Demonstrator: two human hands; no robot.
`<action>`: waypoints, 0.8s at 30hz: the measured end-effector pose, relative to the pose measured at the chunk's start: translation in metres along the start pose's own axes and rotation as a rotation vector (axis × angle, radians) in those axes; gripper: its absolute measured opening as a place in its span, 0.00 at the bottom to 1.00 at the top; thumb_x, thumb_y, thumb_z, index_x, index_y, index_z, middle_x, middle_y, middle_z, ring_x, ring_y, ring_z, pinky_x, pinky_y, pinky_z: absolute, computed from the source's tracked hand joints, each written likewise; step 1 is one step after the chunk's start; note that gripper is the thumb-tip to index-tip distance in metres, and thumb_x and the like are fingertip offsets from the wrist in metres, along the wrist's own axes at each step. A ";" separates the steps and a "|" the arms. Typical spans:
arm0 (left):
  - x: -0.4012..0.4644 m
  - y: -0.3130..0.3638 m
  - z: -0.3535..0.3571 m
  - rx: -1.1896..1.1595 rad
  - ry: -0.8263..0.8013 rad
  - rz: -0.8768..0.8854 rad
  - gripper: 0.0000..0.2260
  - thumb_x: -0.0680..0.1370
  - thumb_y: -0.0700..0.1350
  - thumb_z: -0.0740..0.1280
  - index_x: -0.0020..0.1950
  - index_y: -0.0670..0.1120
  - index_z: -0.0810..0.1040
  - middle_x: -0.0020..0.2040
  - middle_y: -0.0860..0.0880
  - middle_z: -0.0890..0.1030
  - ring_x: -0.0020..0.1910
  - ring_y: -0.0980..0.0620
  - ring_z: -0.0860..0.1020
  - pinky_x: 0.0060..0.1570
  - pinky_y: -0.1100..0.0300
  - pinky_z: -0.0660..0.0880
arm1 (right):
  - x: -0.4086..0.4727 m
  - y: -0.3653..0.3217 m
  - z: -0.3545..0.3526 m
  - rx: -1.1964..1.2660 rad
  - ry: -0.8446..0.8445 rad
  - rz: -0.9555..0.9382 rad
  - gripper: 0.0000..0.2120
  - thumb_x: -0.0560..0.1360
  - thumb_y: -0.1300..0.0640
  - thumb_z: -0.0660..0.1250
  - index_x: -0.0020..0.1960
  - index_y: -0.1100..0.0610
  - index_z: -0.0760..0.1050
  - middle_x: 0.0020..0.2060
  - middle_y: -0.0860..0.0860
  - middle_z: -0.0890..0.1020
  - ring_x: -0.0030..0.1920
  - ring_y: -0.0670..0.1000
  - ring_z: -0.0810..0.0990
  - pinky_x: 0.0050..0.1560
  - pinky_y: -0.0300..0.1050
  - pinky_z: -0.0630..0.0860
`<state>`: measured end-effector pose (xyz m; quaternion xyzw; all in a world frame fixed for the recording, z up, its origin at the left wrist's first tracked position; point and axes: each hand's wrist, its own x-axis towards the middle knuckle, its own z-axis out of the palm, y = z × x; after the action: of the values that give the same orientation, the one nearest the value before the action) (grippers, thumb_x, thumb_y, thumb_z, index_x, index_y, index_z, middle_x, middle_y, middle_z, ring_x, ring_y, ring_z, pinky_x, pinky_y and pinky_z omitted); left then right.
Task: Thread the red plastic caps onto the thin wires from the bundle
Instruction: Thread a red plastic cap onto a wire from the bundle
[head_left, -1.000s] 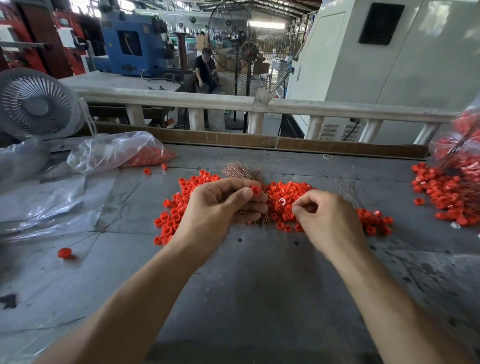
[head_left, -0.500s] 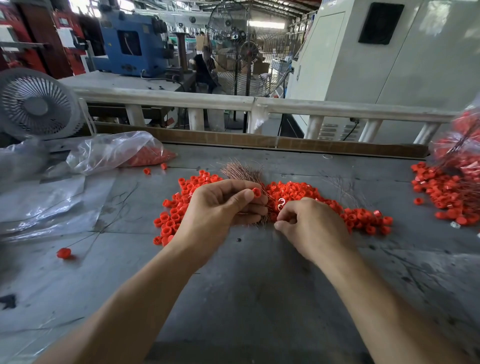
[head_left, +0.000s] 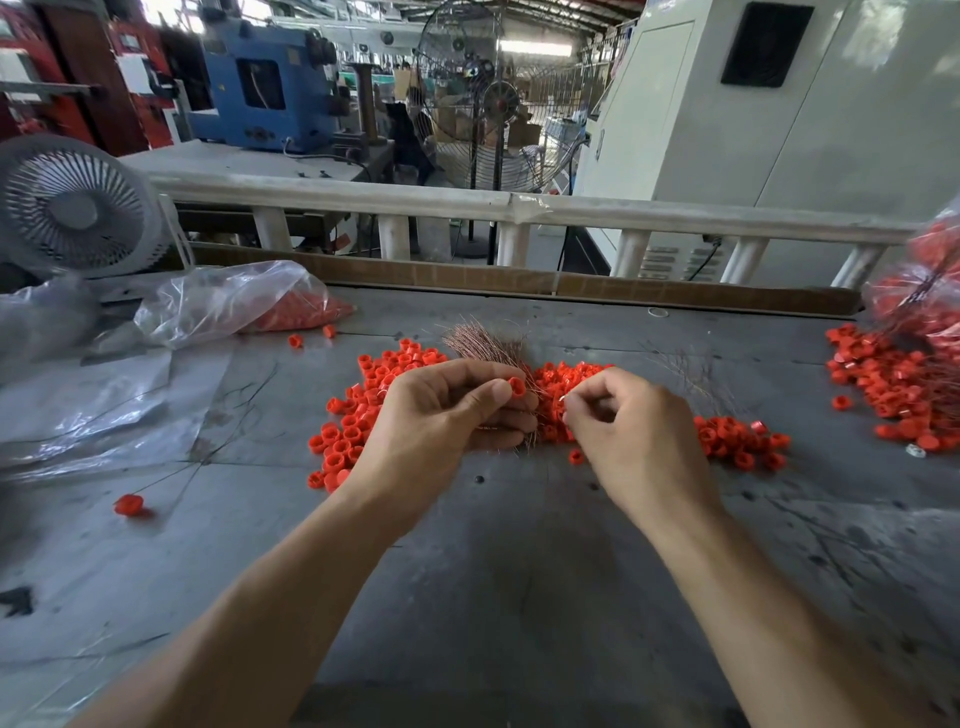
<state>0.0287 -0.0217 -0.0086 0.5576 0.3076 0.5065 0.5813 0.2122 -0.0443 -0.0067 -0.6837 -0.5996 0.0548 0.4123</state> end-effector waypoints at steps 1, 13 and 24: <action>0.000 0.000 0.000 0.002 0.000 0.000 0.07 0.81 0.38 0.66 0.54 0.43 0.84 0.49 0.41 0.87 0.48 0.43 0.86 0.46 0.58 0.83 | 0.000 0.000 0.001 -0.054 -0.041 0.022 0.06 0.76 0.54 0.71 0.41 0.51 0.81 0.33 0.45 0.83 0.36 0.47 0.82 0.41 0.47 0.79; -0.001 0.001 0.001 0.020 0.015 -0.001 0.07 0.82 0.36 0.66 0.56 0.40 0.83 0.48 0.40 0.87 0.48 0.43 0.86 0.47 0.55 0.84 | 0.003 0.008 -0.005 0.334 0.100 0.041 0.05 0.78 0.52 0.72 0.44 0.48 0.83 0.35 0.43 0.85 0.36 0.42 0.82 0.37 0.40 0.77; 0.000 0.002 0.000 0.027 0.028 -0.006 0.07 0.81 0.36 0.66 0.56 0.40 0.83 0.46 0.41 0.87 0.46 0.46 0.87 0.47 0.56 0.84 | -0.010 -0.013 0.006 0.628 -0.040 -0.089 0.09 0.76 0.61 0.75 0.49 0.46 0.86 0.35 0.36 0.84 0.35 0.36 0.80 0.38 0.27 0.73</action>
<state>0.0279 -0.0218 -0.0069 0.5574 0.3239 0.5084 0.5709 0.1953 -0.0510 -0.0068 -0.4948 -0.5907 0.2326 0.5934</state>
